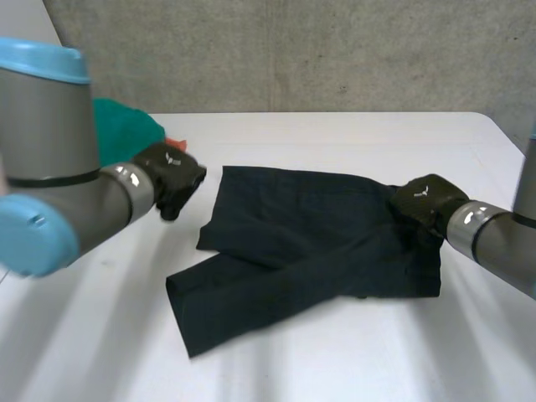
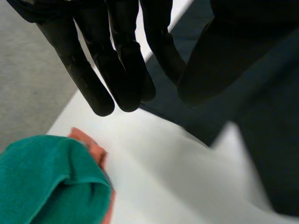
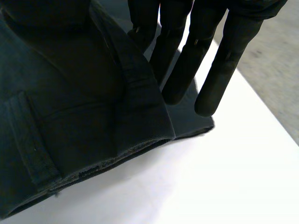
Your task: Fold the laundry.
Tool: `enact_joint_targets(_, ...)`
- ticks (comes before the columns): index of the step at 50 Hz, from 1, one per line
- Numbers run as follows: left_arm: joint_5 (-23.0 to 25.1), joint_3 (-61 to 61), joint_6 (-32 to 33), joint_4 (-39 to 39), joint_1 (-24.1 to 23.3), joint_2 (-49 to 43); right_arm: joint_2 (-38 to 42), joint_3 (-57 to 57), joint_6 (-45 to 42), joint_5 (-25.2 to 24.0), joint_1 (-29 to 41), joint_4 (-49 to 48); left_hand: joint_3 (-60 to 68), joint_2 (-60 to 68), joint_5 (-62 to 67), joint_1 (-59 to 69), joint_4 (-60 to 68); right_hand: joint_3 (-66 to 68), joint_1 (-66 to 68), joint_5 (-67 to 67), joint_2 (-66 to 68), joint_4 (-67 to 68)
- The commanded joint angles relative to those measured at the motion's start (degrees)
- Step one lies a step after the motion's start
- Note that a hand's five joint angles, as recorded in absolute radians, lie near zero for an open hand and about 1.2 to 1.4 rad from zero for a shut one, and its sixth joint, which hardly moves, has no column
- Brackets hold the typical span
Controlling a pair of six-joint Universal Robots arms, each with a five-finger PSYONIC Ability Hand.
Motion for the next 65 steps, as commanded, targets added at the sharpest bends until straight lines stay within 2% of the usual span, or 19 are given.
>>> enact_joint_targets(1,-3.03,9.59,-11.40,-6.32,-1.68,-5.37,2.82,-0.54,1.94,3.07,2.14,-1.95,-32.41,-32.70,-32.23,-29.90,-32.85,11.59,14.46,12.70,13.13,11.45)
enact_joint_targets(2,-3.47,9.41,-13.93,-7.81,-2.20,-4.49,2.56,0.17,2.03,2.55,2.31,-2.56,-42.51,-42.79,-42.33,-39.99,-42.94,11.59,14.46,12.70,13.13,11.45)
enact_joint_targets(7,-3.92,5.73,-20.98,-10.20,-3.70,-1.76,0.11,1.93,2.73,0.26,2.40,-4.59,-46.31,-46.59,-46.13,-43.80,-46.74,11.59,14.46,12.70,13.13,11.45)
enact_joint_targets(12,-4.18,-1.56,-25.29,-11.69,-5.90,1.23,-3.23,3.86,3.96,-1.58,2.31,-4.94,-46.31,-46.59,-46.13,-43.80,-46.75,11.59,14.46,12.70,13.13,11.45)
enact_joint_targets(17,-4.44,-7.46,-24.33,-7.22,-7.57,1.32,-6.93,6.06,4.32,-3.78,1.70,-5.12,-44.13,-44.41,-43.95,-41.62,-44.57,11.59,14.46,12.70,13.13,11.45)
enact_joint_targets(23,-5.76,-11.51,-20.29,1.48,-7.74,-1.67,-11.85,8.78,4.84,-7.47,0.91,-5.56,-36.90,-37.18,-36.72,-34.38,-37.33,11.59,14.46,12.70,13.13,11.45)
enact_joint_targets(36,-8.04,-11.51,-18.53,2.63,-9.50,-6.41,-16.16,10.46,8.71,-8.09,-0.41,-6.79,-29.32,-29.61,-29.14,-26.81,-29.76,11.59,14.46,12.70,13.13,11.45)
enact_joint_targets(39,-8.31,-11.42,-17.83,2.72,-9.68,-6.94,-16.07,10.37,8.71,-8.00,-0.50,-6.96,-23.96,-24.24,-23.78,-21.44,-24.39,11.59,14.46,12.70,13.13,11.45)
enact_joint_targets(41,-8.40,-11.42,-17.13,2.54,-9.85,-6.86,-15.81,10.37,8.62,-7.92,-0.59,-6.96,-9.21,-9.50,-9.03,-6.70,-9.65,11.59,14.46,12.70,13.13,11.45)
enact_joint_targets(43,-9.01,-11.51,-17.12,2.54,-9.77,-6.07,-15.72,10.45,8.27,-7.74,-0.67,-6.96,11.60,11.31,11.78,14.11,11.16,11.59,14.46,12.70,13.13,11.45)
enact_joint_targets(50,-9.89,-13.61,-16.95,2.28,-9.50,2.36,-14.14,10.28,2.22,-7.74,-1.11,-4.69,11.70,11.42,11.89,14.22,11.27,11.59,14.46,12.70,13.13,11.45)
enact_joint_targets(54,-7.09,-16.51,-14.32,0.88,-9.85,7.90,-13.53,11.16,-8.23,-8.09,-1.99,4.35,11.70,11.42,11.89,14.22,11.27,11.59,14.46,12.70,13.13,11.45)
enact_joint_targets(55,-5.43,-17.47,-11.44,-0.95,-10.20,8.87,-12.91,11.94,-14.08,-8.18,-2.86,9.68,11.70,11.42,11.89,14.22,11.27,11.59,14.46,12.70,13.13,11.45)
enact_joint_targets(59,-3.22,-18.45,-1.96,-7.71,-10.73,7.22,-11.42,12.92,-28.24,-8.26,-5.32,20.34,11.70,11.42,11.89,14.22,11.27,11.59,14.46,12.70,13.13,11.45)
enact_joint_targets(61,-3.30,-18.10,1.23,-10.19,-10.47,5.90,-10.89,12.65,-30.22,-8.36,-5.77,20.55,11.70,11.42,11.89,14.22,11.27,11.59,14.46,12.70,13.13,11.45)
enact_joint_targets(62,-3.65,-17.14,3.68,-11.85,-10.21,4.32,-10.19,11.96,-28.83,-8.18,-5.69,19.33,11.70,11.42,11.89,14.22,11.27,11.59,14.46,12.70,13.13,11.45)
enact_joint_targets(65,-4.53,-13.81,5.64,-12.49,-9.77,1.68,-8.00,9.94,-25.14,-8.00,-5.07,16.07,11.70,11.42,11.89,14.22,11.27,11.59,14.46,12.70,13.13,11.45)
